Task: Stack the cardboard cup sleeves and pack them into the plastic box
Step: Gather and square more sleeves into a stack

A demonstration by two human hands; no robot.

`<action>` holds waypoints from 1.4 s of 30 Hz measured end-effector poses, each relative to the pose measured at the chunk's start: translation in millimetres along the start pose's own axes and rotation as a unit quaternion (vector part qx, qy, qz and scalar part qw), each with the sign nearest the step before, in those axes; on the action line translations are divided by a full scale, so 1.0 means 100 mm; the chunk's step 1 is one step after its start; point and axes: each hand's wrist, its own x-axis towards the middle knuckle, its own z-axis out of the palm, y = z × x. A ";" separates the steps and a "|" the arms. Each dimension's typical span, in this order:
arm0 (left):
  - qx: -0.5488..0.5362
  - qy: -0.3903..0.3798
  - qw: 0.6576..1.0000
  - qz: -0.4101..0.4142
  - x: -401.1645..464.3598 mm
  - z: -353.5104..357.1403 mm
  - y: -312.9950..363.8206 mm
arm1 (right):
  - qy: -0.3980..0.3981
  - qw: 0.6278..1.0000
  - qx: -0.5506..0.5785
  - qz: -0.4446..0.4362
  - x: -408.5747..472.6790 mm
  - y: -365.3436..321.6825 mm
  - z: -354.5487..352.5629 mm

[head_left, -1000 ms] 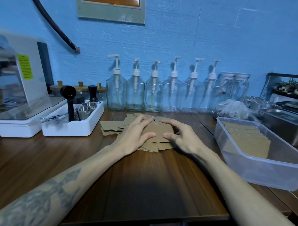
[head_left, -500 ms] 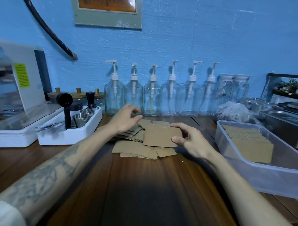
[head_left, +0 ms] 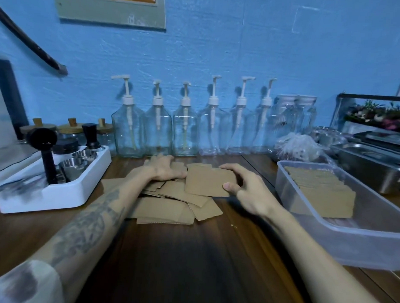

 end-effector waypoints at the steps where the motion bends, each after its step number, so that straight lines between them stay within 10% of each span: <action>1: -0.014 0.002 1.000 -0.009 0.00 -0.02 -0.01 | 0.000 1.000 -0.004 0.000 0.00 0.00 0.00; 13: -0.294 0.106 0.950 -0.013 -0.13 -0.18 -0.11 | -0.003 1.000 0.008 -0.012 0.03 -0.01 0.01; 23: -0.485 0.293 0.822 -0.056 -1.07 -0.52 -0.39 | 0.000 1.000 0.012 -0.009 0.04 -0.05 0.05; 26: -0.563 0.244 0.789 -0.036 -1.36 -0.44 -0.42 | -0.009 1.000 0.008 -0.007 0.03 -0.08 0.08; 35: -0.369 0.194 0.907 0.060 -1.53 0.04 -0.05 | -0.077 0.996 0.027 -0.035 -0.07 -0.28 0.13; 42: -0.252 0.207 0.936 0.129 -1.56 0.25 0.03 | -0.121 0.990 0.062 -0.036 -0.11 -0.40 0.21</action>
